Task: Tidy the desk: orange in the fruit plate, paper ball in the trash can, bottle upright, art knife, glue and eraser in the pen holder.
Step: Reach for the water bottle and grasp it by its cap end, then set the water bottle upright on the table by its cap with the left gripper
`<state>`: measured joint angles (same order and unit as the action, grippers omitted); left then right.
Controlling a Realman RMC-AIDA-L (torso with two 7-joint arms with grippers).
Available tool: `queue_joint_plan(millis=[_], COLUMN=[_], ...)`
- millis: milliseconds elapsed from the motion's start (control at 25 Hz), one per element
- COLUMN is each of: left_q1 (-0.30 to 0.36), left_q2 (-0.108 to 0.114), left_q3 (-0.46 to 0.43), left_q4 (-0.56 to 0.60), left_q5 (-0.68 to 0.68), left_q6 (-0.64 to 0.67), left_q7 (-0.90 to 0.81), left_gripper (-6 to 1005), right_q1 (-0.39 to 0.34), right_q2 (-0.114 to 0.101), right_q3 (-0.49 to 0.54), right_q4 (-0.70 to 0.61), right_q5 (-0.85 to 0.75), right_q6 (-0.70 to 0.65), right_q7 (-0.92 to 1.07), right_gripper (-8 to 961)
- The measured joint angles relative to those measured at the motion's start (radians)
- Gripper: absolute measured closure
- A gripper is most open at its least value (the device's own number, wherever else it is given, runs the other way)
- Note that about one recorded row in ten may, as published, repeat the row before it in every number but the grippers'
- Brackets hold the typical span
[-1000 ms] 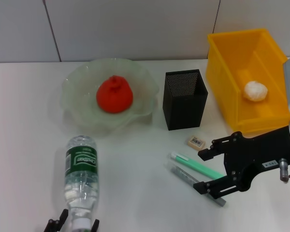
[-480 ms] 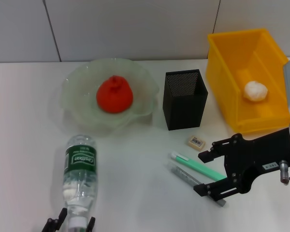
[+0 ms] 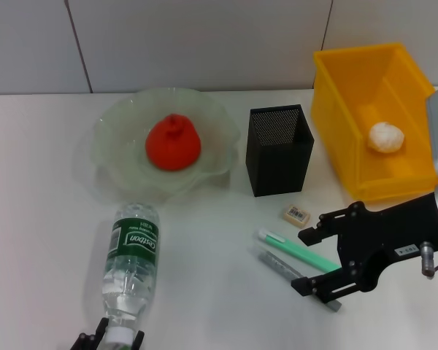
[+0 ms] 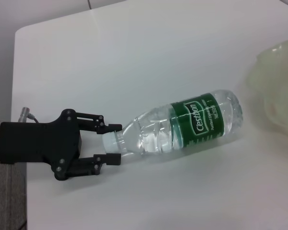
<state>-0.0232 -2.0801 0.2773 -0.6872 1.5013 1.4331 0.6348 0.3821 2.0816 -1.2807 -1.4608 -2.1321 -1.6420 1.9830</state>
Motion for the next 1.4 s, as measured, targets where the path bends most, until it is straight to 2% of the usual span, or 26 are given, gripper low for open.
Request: queue_joint_plan(millis=[320,640,1080,1400], left_q1=[-0.007,-0.054,-0.133,-0.177], left_q2=[0.004,0.015,0.044,0.047], left_q3=[0.011,0.026,0.048,0.054], left_q4=[-0.002,0.009,0.086,0.188], left_q5=[0.002,0.021,0.031,0.056], left_q6=[0.073,0.146,0.234,0.274], left_q7=[-0.007,-0.016,-0.192,-0.324], left_gripper=[526,527,535,555], right_q1=[-0.002,-0.012,-0.044,-0.065], right_q2=[0.001,0.0,0.001,0.002], right_q3=[0.009,0.011,0.011,0.012], right_q4=[0.005,0.005,0.023,0.034], right_q5=[0.006,0.022,0.065,0.09], right_q6=[-0.001,-0.003,0.004,0.004], right_q7=[0.0,0.0,-0.014,-0.017], right_gripper=[259,263,268,271])
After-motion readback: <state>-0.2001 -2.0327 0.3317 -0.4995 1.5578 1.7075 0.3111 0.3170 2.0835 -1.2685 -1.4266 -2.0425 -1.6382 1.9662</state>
